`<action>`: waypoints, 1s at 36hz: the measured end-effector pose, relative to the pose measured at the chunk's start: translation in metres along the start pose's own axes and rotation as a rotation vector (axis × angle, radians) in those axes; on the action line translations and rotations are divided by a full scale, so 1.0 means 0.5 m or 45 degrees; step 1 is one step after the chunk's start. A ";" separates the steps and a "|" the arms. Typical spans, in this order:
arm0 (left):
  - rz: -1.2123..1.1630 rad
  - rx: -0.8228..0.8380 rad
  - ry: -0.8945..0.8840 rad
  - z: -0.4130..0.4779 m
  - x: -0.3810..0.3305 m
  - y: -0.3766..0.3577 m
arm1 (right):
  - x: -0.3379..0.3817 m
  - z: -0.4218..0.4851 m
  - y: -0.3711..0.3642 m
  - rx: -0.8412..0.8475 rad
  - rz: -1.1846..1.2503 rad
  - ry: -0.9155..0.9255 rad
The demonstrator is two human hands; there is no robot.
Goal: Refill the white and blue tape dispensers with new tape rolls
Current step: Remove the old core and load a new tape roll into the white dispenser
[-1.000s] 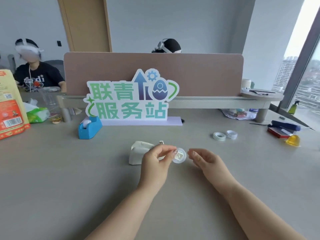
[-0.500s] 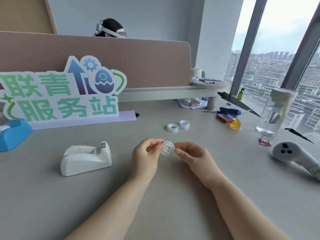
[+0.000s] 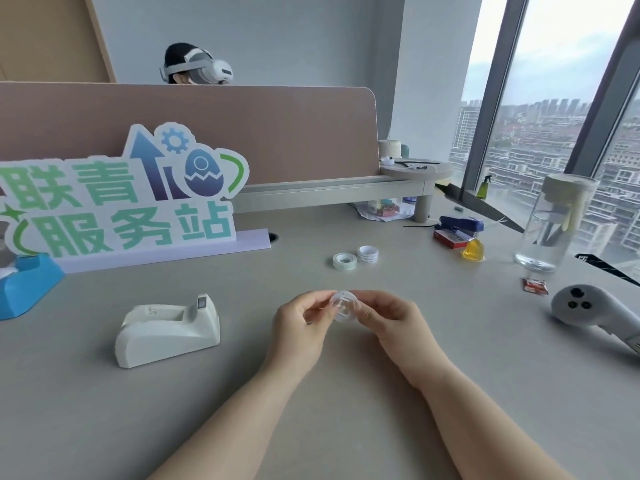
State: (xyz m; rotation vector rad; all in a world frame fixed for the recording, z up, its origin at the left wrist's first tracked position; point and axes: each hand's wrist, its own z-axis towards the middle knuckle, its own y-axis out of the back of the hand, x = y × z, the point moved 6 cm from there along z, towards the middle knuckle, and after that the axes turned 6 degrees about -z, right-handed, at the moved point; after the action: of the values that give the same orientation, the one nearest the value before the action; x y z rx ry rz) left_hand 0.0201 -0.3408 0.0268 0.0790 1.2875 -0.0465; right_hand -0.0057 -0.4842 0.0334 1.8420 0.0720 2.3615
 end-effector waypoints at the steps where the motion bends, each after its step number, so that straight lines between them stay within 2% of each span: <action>1: 0.001 -0.021 0.000 0.000 0.000 0.003 | -0.001 0.000 0.000 0.007 0.019 -0.003; 5: -0.007 -0.088 0.017 0.002 0.003 0.010 | -0.008 0.001 0.003 0.015 0.032 -0.049; 13: -0.092 -0.052 0.006 0.002 0.001 0.007 | -0.004 -0.003 -0.007 0.136 0.032 -0.066; 19: -0.147 -0.027 0.024 -0.001 -0.006 0.002 | -0.009 -0.001 -0.002 0.091 -0.022 -0.086; 25: -0.070 -0.153 0.029 0.003 0.006 0.021 | -0.025 0.009 0.027 -0.216 -0.063 -0.113; 28: 0.031 -0.150 0.054 0.006 0.013 0.016 | -0.033 0.013 0.051 -0.372 -0.100 -0.134; 34: 0.331 0.013 0.086 0.042 0.022 -0.027 | -0.034 0.032 0.078 -0.540 -0.087 -0.125; 36: 0.521 0.085 0.068 0.058 0.020 -0.048 | -0.032 0.048 0.089 -0.589 -0.112 -0.115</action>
State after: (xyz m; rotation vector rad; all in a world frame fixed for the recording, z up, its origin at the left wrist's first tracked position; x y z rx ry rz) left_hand 0.0486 -0.3669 0.0245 0.4013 1.3015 0.2654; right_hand 0.0175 -0.5318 0.0295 1.6727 -0.3636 2.0143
